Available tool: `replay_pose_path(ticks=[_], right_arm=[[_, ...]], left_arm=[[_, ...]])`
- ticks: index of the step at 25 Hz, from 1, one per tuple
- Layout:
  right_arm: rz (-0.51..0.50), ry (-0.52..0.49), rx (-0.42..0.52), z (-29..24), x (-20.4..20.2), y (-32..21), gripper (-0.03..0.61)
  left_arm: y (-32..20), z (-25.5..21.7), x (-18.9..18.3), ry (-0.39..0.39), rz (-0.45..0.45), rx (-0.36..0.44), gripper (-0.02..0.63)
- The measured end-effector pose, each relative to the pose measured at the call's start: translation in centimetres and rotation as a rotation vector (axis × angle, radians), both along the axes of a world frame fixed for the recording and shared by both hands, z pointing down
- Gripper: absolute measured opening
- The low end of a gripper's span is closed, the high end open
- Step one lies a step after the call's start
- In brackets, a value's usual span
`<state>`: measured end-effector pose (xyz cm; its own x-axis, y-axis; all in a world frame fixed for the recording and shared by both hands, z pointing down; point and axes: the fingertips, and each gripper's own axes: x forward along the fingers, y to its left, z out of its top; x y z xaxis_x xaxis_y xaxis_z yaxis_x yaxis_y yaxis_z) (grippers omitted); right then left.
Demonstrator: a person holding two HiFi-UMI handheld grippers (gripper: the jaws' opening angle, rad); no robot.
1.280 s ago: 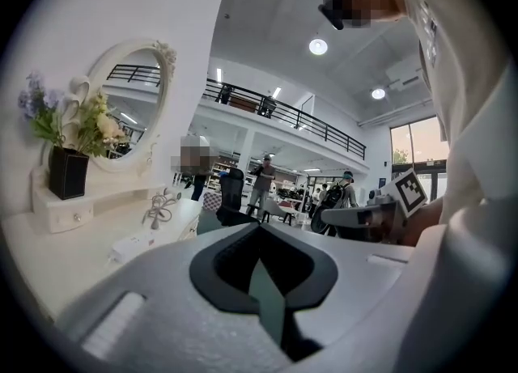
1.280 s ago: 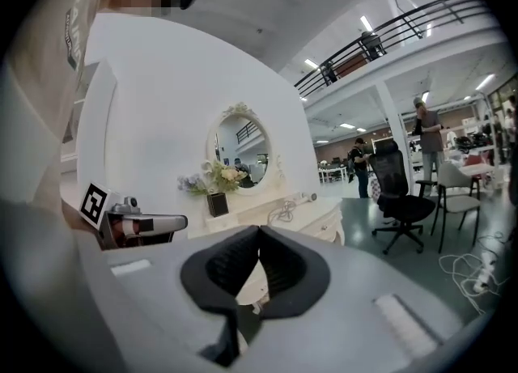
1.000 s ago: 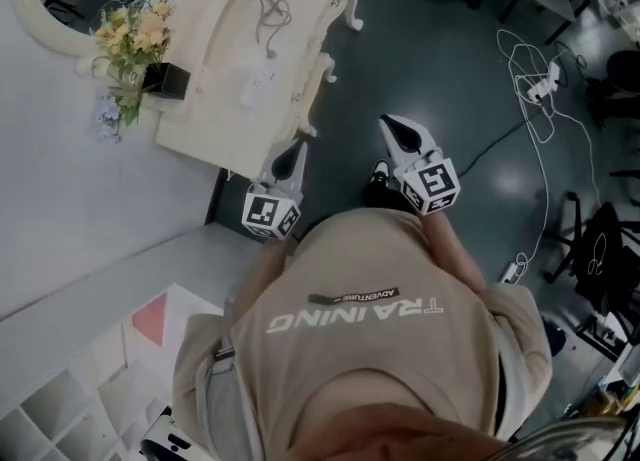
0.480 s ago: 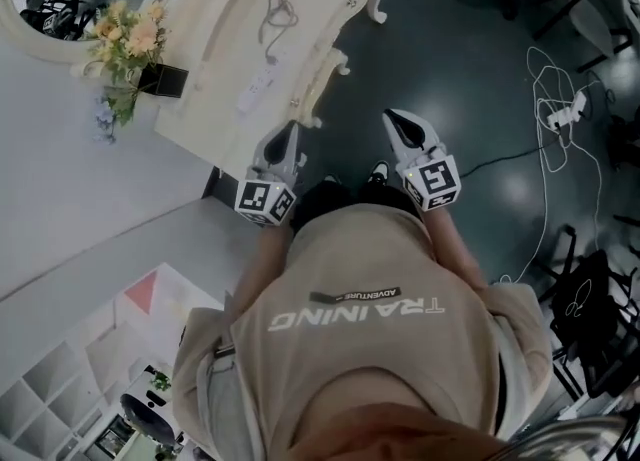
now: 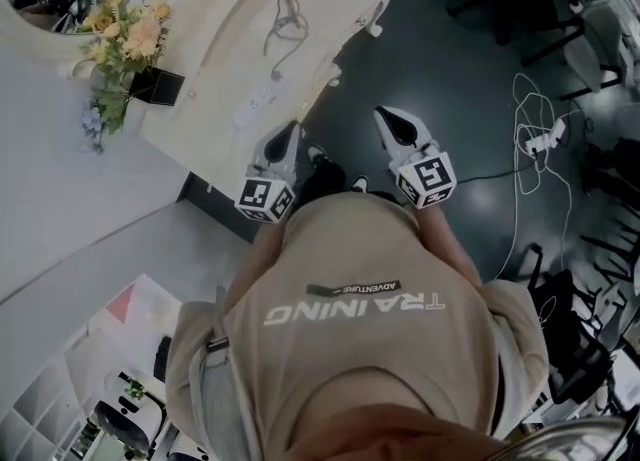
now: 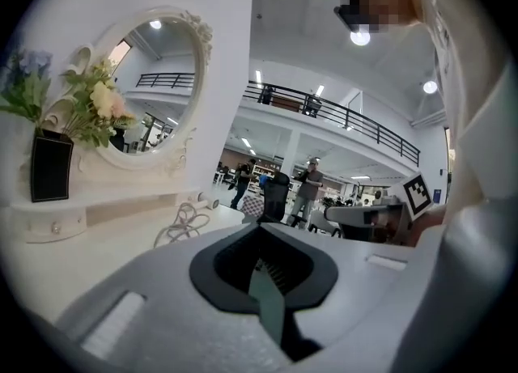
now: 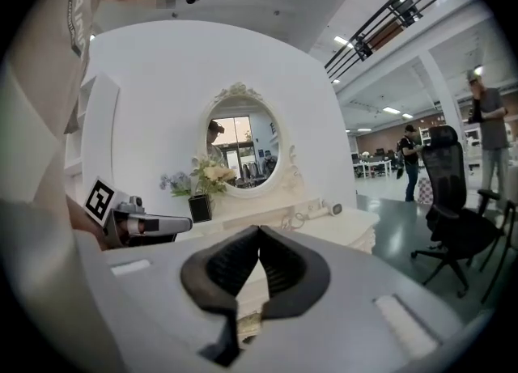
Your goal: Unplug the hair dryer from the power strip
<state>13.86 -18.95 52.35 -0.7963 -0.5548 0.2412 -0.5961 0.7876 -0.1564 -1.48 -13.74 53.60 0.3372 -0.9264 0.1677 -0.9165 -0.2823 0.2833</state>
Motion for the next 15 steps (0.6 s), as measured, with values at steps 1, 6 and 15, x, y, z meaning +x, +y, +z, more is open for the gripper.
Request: replay_pose_path(ticks=[1, 6, 15], right_arm=[[-0.013, 0.013, 0.008, -0.3, -0.8, -0.7, 0.005], [-0.052, 0.065, 0.057, -1.1, -5.8, -4.5, 0.005], [-0.265, 0.080, 0.052, -0.7, -15.4, -8.0, 0.005]], left_arm=[[-0.9, -0.2, -0.6, 0.011, -0.008, 0.011, 0.006], [-4.0, -1.0, -4.4, 0.023, 0.007, 0.041, 0.006], [-5.4, 0.1, -11.7, 0.028, -0.135, -0.006, 0.006]])
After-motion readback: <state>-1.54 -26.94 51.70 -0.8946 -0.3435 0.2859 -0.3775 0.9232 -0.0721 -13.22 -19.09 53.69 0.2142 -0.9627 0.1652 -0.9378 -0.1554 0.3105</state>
